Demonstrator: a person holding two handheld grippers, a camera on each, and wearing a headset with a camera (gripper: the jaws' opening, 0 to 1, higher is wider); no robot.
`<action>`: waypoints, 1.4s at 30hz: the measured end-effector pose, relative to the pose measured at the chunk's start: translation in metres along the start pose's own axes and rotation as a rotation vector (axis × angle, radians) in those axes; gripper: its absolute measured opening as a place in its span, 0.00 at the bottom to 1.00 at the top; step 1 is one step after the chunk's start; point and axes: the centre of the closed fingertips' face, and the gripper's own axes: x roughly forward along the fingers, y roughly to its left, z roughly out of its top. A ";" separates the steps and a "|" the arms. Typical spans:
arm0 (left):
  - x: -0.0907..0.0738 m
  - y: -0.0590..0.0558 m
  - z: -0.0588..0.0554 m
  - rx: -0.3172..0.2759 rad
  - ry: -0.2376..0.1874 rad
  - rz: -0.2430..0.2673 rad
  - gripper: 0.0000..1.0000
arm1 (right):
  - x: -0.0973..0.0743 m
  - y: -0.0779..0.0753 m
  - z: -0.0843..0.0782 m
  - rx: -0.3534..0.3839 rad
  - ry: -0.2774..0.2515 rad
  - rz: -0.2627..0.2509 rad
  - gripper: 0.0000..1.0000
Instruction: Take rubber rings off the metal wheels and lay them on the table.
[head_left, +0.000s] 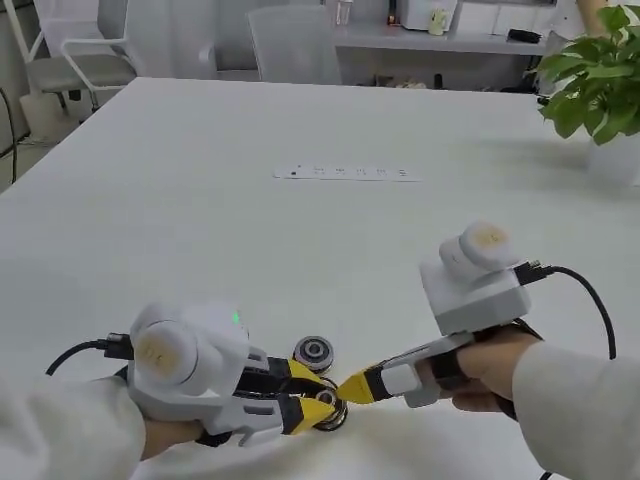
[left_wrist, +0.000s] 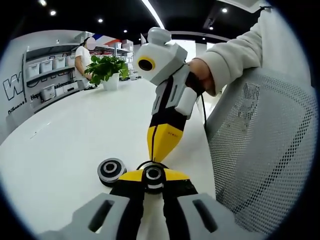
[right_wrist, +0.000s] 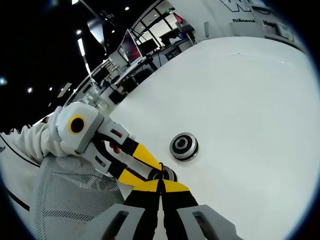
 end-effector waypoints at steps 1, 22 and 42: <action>0.001 0.000 0.000 0.000 -0.001 0.002 0.08 | 0.000 0.000 0.000 0.000 -0.001 0.000 0.00; 0.003 -0.001 0.001 -0.021 0.020 0.015 0.08 | -0.001 -0.001 -0.001 0.009 -0.003 -0.001 0.00; -0.001 0.000 0.007 -0.031 0.037 0.014 0.11 | -0.003 -0.001 0.000 0.018 -0.006 -0.005 0.00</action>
